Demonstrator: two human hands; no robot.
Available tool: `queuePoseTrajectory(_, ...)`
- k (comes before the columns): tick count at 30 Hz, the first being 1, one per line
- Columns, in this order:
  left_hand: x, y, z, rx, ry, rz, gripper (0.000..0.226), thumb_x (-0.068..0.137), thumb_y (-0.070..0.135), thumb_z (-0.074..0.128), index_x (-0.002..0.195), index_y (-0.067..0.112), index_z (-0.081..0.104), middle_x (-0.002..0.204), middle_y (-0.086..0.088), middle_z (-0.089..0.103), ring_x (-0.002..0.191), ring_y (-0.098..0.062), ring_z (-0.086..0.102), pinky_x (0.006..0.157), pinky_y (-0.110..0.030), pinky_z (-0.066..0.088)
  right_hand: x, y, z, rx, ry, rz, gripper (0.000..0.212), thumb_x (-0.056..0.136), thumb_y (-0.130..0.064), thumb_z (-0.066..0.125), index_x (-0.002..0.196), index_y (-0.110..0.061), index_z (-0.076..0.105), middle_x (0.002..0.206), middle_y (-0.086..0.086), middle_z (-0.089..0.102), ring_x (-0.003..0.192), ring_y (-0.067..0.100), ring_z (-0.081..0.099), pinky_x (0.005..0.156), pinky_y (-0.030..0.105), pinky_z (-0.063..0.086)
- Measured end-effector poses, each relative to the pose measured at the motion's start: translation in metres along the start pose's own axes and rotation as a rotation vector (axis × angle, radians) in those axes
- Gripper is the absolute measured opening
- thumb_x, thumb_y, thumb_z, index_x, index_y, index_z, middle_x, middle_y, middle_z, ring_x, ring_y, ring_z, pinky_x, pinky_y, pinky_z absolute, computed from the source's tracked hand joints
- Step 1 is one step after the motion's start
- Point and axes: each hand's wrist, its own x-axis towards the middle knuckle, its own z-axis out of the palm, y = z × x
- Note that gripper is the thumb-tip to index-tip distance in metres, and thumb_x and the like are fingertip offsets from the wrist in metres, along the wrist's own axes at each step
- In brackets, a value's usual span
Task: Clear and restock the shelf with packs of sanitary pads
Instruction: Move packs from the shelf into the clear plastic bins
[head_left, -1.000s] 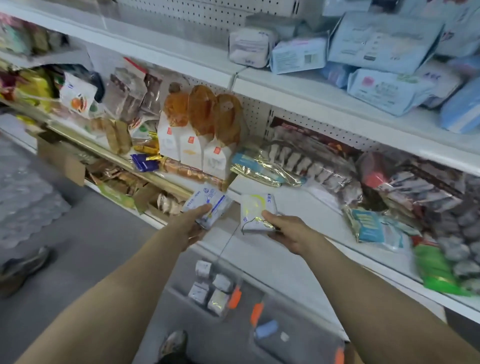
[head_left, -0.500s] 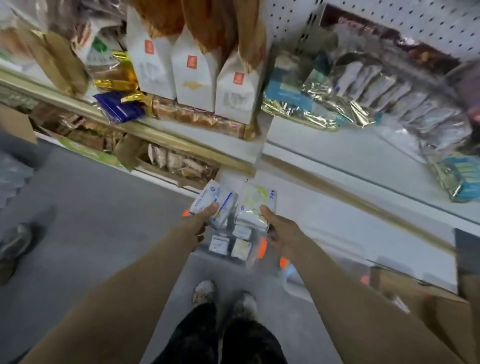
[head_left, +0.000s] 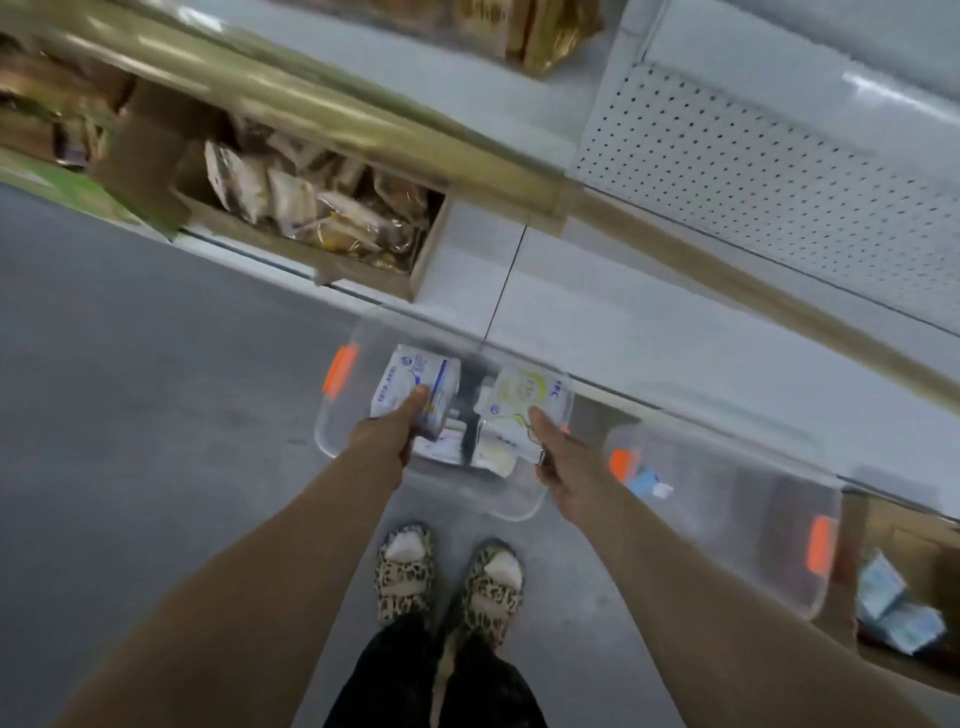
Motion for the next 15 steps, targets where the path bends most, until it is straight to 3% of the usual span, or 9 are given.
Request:
queuePoseTrajectory(5,0.08,-0.017,0.015,0.003,0.094,0.032,0.056,0.067,0.054,0.087,0.087,0.009,0.06,0.073,-0.007,0.059,0.06,-0.018,0.049,0.074,-0.033,0.049,0.079,0.027,0.023,0.011,0.02,-0.045,0.028,0.079,-0.039,0.084,0.088,-0.016,0.07,0.074,-0.003,0.059,0.069,0.011,0.049,0.072,0.027,0.048)
queuePoseTrajectory(7,0.107,-0.022,0.021,0.015,0.111,0.024,0.059,0.065,0.055,0.088,0.09,0.01,0.058,0.076,-0.007,0.061,0.063,-0.019,0.054,0.074,-0.034,0.055,0.108,0.038,0.031,0.016,0.021,-0.056,0.032,0.077,-0.04,0.085,0.093,-0.015,0.072,0.074,-0.006,0.063,0.067,0.009,0.052,0.074,0.025,0.049)
queuePoseTrajectory(10,0.15,-0.028,0.031,-0.026,0.128,0.013,0.06,0.064,0.05,0.09,0.096,0.01,0.058,0.077,-0.007,0.062,0.062,-0.017,0.056,0.061,-0.029,0.053,0.151,0.054,0.043,-0.003,0.01,-0.067,0.044,0.073,-0.044,0.087,0.103,-0.015,0.072,0.086,-0.005,0.066,0.072,0.008,0.056,0.077,0.024,0.051)
queuePoseTrajectory(13,0.188,-0.035,0.036,0.006,0.125,0.009,0.093,0.049,0.065,0.089,0.114,0.006,0.059,0.087,-0.008,0.066,0.072,-0.021,0.062,0.076,-0.033,0.058,0.185,0.063,0.052,-0.018,-0.011,-0.039,0.038,0.074,-0.045,0.087,0.097,-0.019,0.073,0.086,-0.006,0.069,0.074,0.01,0.055,0.08,0.026,0.051)
queuePoseTrajectory(15,0.209,-0.039,0.039,0.066,0.075,0.008,0.092,0.056,0.067,0.086,0.118,0.004,0.061,0.094,-0.005,0.064,0.08,-0.023,0.062,0.078,-0.036,0.057,0.203,0.065,0.056,-0.025,-0.006,-0.033,0.03,0.076,-0.042,0.086,0.092,-0.02,0.074,0.08,-0.006,0.067,0.07,0.011,0.052,0.078,0.025,0.05)
